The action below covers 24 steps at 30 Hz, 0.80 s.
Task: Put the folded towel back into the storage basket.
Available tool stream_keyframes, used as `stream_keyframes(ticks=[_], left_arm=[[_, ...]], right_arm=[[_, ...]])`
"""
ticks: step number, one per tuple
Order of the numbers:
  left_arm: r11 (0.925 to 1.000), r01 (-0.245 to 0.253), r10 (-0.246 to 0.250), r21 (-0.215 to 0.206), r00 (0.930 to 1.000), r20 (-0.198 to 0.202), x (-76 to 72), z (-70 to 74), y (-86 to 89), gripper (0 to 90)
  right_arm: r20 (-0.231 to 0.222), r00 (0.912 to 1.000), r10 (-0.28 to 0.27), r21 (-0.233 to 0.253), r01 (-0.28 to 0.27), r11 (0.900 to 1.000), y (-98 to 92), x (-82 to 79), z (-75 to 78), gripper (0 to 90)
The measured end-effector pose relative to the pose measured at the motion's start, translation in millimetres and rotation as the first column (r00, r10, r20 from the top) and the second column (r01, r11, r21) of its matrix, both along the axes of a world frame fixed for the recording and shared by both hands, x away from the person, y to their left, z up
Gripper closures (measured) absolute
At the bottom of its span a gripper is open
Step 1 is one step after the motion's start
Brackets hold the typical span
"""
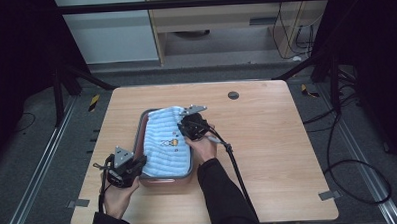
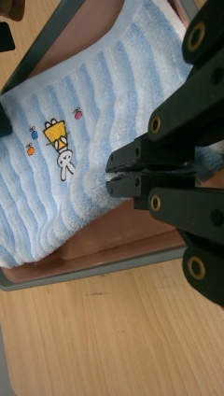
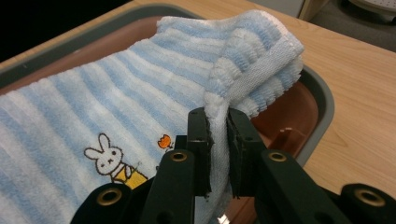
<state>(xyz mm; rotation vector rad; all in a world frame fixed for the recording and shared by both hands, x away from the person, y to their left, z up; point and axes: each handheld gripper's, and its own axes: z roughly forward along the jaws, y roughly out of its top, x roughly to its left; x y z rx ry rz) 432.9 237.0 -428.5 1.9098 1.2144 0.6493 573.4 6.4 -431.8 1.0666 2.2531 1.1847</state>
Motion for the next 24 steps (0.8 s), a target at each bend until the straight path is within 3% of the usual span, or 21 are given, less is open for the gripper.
stream_keyframes(ticks=[5, 7, 13, 18, 24], left_arm=[[0.9997, -0.021, 0.021, 0.012, 0.9994, -0.029, 2.1, -2.3, -0.3, 83.2], [0.9997, -0.026, 0.026, 0.004, 0.9992, -0.032, 2.1, -0.9, 0.2, 81.0], [0.9992, -0.040, 0.040, 0.001, 0.9992, -0.003, 1.6, 1.8, 2.6, 72.8], [0.9986, -0.036, 0.038, -0.038, 0.9983, 0.045, -0.9, 8.1, 6.4, 63.6], [0.9970, -0.020, 0.026, -0.075, 0.9967, 0.077, -2.3, 16.0, 12.9, 55.5]], right_arm=[[-0.022, 0.9998, 0.000, 0.012, 0.000, 1.000, -1.5, -1.4, -8.8, 77.0], [-0.008, 1.0000, 0.001, -0.014, -0.002, 1.000, -1.3, -2.2, -8.1, 72.7], [0.039, 0.9992, -0.002, -0.002, 0.002, 1.000, -5.9, -7.8, -0.6, 58.3], [0.102, 0.9947, -0.014, 0.047, 0.009, 0.999, -19.0, -15.8, 13.3, 43.1], [0.124, 0.9916, -0.036, 0.114, 0.021, 0.993, -42.0, -24.3, 27.6, 32.9]])
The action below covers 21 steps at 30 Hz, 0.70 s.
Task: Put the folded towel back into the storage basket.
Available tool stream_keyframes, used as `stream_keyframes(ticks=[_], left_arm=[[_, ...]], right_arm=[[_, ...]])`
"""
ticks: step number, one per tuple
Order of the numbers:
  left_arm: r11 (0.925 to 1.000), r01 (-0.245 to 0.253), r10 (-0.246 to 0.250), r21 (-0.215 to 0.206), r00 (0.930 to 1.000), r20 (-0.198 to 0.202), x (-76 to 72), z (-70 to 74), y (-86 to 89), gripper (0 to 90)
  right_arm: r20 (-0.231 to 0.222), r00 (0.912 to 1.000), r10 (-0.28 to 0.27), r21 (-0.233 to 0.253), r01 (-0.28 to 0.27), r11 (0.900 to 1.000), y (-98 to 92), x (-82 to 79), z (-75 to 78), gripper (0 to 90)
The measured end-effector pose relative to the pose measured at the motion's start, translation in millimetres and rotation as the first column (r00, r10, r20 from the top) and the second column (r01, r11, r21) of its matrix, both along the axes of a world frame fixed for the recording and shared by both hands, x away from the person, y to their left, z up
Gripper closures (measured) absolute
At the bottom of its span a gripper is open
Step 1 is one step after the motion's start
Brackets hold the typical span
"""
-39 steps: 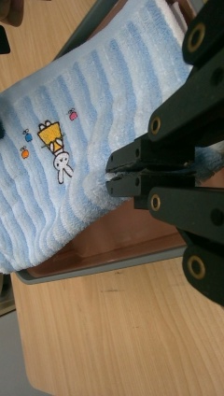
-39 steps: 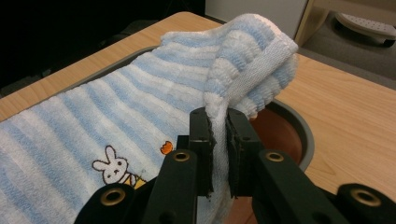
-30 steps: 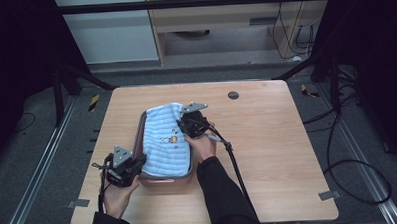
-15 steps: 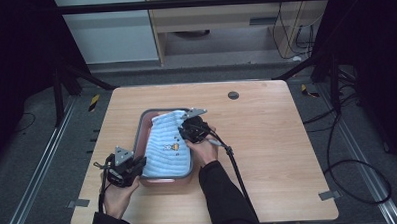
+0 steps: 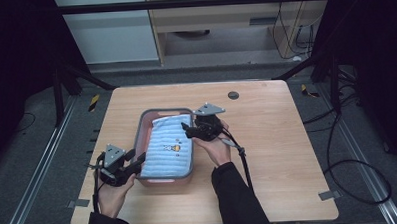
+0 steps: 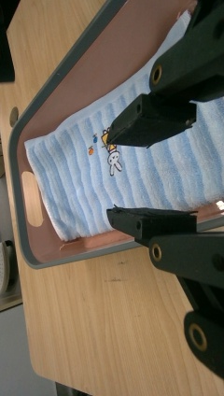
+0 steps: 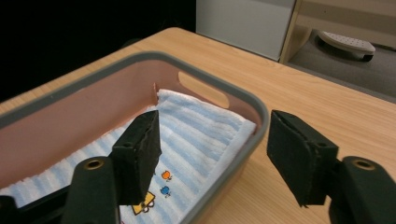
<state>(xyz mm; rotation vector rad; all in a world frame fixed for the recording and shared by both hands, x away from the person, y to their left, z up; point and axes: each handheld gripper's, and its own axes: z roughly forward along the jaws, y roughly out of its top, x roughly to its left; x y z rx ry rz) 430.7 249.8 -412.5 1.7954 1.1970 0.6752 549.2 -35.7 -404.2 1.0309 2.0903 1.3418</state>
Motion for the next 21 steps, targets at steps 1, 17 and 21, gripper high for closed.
stream_keyframes(ticks=[1, 17, 21], left_arm=[[1.0000, 0.002, -0.002, 0.001, 1.0000, 0.002, 0.0, 0.4, 0.9, 54.6], [0.9999, 0.003, -0.003, -0.015, 0.9993, 0.039, 3.6, 4.8, 19.2, 40.9], [0.9999, -0.009, 0.010, -0.006, 0.9989, 0.045, 4.5, 4.2, 22.2, 39.9]], right_arm=[[0.006, 1.0000, -0.002, 0.005, 0.002, 1.000, -4.5, -1.5, 2.1, 31.9], [0.035, 0.9871, -0.157, 0.079, 0.153, 0.985, -106.8, -25.3, 14.6, 22.4], [0.032, 0.9816, -0.189, 0.082, 0.185, 0.979, -129.7, -31.0, 11.4, 22.3]])
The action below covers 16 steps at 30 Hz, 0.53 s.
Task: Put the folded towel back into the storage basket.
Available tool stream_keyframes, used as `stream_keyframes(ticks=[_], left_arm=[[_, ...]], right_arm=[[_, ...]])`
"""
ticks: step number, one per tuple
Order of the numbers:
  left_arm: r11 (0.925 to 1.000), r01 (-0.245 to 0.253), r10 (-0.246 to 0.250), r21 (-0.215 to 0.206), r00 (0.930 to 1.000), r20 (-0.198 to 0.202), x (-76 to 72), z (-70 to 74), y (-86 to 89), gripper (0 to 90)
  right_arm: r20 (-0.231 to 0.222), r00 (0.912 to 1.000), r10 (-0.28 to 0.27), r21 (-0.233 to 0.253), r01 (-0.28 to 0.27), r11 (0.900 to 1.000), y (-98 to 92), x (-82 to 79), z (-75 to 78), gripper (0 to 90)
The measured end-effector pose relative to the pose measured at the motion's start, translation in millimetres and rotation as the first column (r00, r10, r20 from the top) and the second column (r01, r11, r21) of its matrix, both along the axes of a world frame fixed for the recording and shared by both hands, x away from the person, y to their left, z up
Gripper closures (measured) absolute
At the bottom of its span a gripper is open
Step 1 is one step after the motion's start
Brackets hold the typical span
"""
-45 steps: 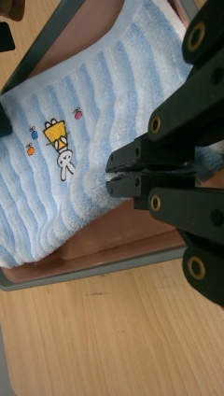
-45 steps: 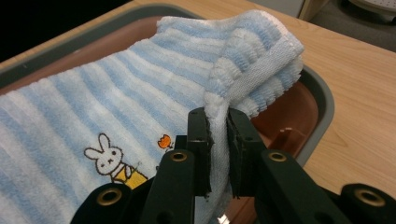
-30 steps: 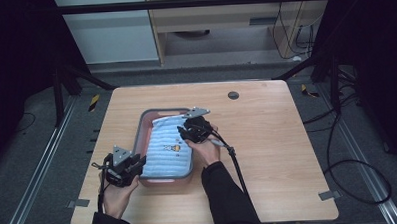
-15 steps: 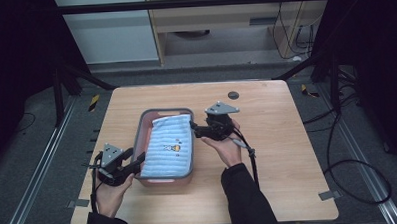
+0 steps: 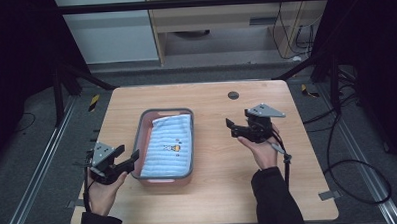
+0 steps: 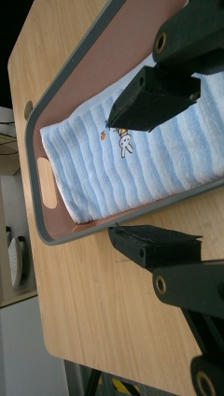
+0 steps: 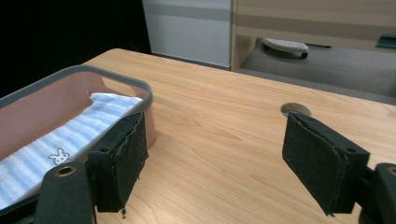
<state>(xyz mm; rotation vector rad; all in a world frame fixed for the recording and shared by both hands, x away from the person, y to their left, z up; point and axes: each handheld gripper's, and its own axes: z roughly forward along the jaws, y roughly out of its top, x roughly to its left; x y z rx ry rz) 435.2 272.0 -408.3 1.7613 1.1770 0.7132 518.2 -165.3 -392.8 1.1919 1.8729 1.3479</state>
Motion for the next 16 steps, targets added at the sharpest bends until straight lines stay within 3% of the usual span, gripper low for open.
stream_keyframes(ticks=[6, 16], left_arm=[[0.9999, 0.001, -0.001, 0.012, 1.0000, 0.004, 1.4, -2.6, 4.2, 37.8], [0.9993, -0.005, 0.004, 0.038, 0.9998, 0.020, -1.7, -4.3, 13.8, 36.0]], right_arm=[[-0.011, 0.9996, -0.025, 0.006, 0.026, 1.000, -25.0, -8.4, -8.2, 21.5], [-0.022, 0.9986, -0.048, -0.055, 0.046, 0.997, -56.7, -28.4, -36.3, 17.6]])
